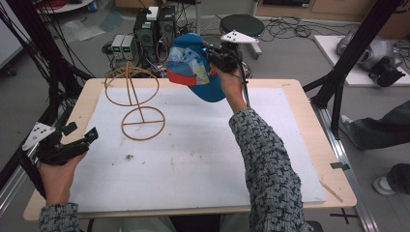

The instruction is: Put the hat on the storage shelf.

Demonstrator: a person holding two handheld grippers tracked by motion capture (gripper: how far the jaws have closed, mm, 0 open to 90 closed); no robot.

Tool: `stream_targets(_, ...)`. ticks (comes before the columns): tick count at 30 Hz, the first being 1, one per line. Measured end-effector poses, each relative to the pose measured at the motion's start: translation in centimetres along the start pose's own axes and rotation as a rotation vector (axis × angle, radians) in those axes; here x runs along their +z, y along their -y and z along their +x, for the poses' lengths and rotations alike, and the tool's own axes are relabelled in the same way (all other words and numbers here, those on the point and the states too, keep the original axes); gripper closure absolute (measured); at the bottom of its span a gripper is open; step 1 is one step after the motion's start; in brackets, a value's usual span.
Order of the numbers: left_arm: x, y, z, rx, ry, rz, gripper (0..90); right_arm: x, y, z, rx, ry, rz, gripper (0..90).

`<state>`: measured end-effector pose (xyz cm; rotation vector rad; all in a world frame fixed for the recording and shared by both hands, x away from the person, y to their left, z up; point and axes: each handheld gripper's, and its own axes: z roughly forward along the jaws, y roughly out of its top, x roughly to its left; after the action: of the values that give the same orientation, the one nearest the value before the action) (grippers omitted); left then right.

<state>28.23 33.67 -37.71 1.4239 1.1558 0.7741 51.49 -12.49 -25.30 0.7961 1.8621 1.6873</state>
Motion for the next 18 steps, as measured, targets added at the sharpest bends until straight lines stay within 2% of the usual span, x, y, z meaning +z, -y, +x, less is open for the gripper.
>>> stream_targets(3, 0.0, -0.1, 0.0, 0.000, -0.002, -0.005, 17.8, -0.4, -1.1, 0.3, 0.007, -0.018, -0.014, 88.6)
stream_targets(6, -0.2, -0.1, 0.0, -0.003, -0.005, -0.010, 17.9, -0.7, -2.3, 1.0, 0.005, -0.049, -0.060, 88.6)
stream_targets(13, -0.5, -0.3, 0.2, -0.009, -0.009, -0.021, 17.9, -1.0, -4.9, 3.1, 0.007, -0.128, -0.108, 88.6)
stream_targets(18, -0.7, -0.4, 0.4, -0.006, -0.010, -0.024, 17.9, -0.7, -6.4, 5.1, 0.022, -0.204, -0.131, 88.6)
